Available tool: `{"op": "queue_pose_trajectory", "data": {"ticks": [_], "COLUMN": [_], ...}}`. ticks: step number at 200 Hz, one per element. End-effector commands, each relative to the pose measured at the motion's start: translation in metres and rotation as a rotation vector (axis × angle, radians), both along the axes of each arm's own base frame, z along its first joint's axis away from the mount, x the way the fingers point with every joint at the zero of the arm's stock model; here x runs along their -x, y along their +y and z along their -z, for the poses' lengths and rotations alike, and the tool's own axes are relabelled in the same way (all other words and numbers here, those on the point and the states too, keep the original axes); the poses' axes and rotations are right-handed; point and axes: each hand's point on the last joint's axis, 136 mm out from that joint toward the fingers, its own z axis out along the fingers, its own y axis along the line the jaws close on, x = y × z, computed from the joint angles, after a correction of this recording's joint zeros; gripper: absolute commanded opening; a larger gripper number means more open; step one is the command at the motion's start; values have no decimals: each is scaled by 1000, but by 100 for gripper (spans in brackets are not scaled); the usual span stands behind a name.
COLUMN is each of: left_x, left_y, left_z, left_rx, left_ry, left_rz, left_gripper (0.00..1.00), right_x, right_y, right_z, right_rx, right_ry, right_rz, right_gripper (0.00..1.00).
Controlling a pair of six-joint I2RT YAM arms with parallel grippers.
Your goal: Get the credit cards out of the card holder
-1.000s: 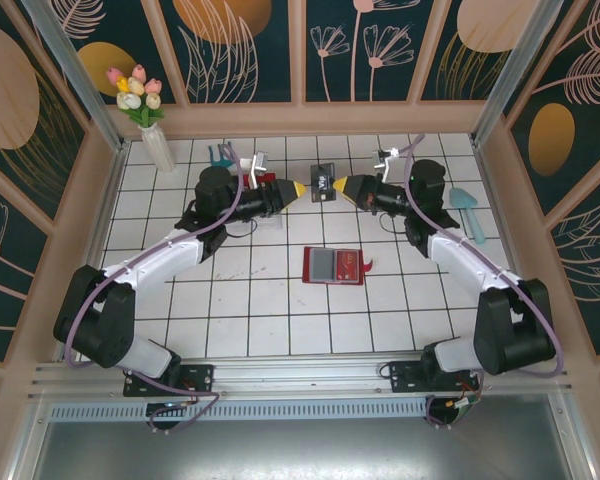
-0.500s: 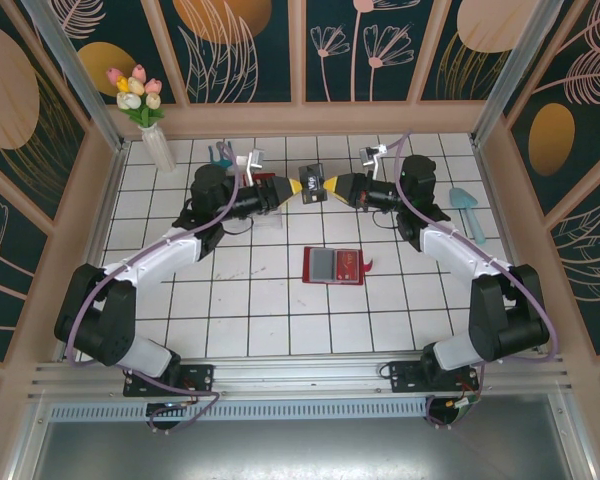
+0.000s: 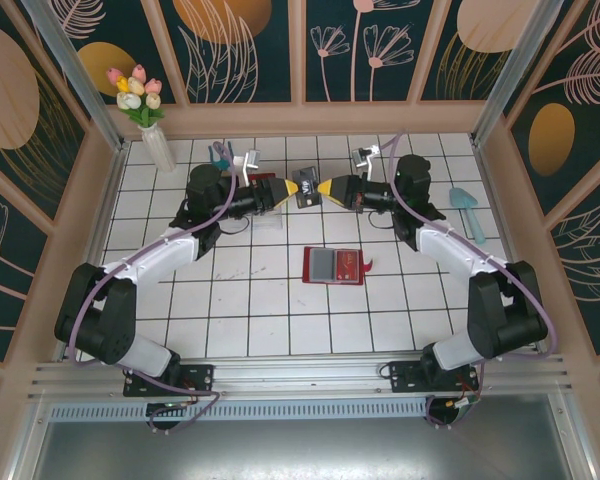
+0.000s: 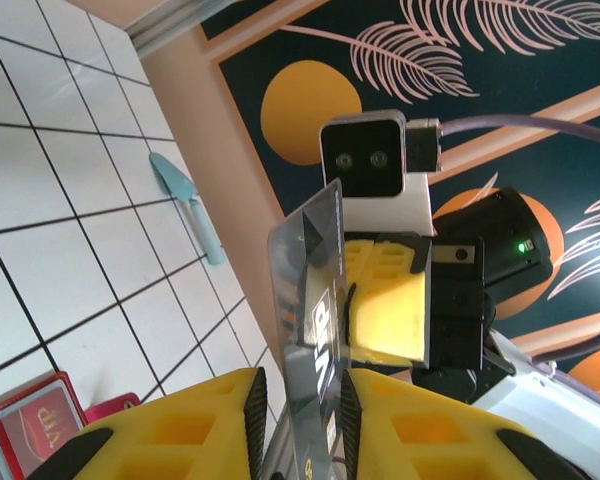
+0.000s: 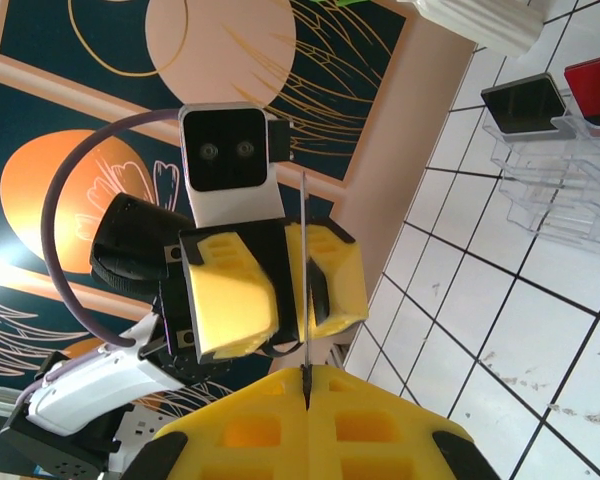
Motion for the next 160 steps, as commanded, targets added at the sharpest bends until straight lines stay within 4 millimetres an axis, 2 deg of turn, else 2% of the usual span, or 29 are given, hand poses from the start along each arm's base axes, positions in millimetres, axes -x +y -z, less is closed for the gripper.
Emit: {"op": "queue_pose_trajectory", "data": {"ticks": [1, 42, 94, 160], "left_x": [8, 14, 11, 8], "left_y": [-3, -2, -4, -5], "left_z": [0, 9, 1, 5], "left_rx": [23, 9, 28, 22], "left_ry": [-19, -3, -25, -19], "left_rz": [54, 66, 74, 74], "left_gripper": [28, 26, 24, 19], "right_x": [2, -1, 2, 4], "right_y": [6, 7, 10, 13], "right_z": [-20, -17, -15, -11], "right_rx": [-30, -28, -26, -24], "right_ry": [-77, -73, -72, -69], "right_rz": [-39, -42, -62, -78], "right_gripper": [0, 0, 0, 0]}}
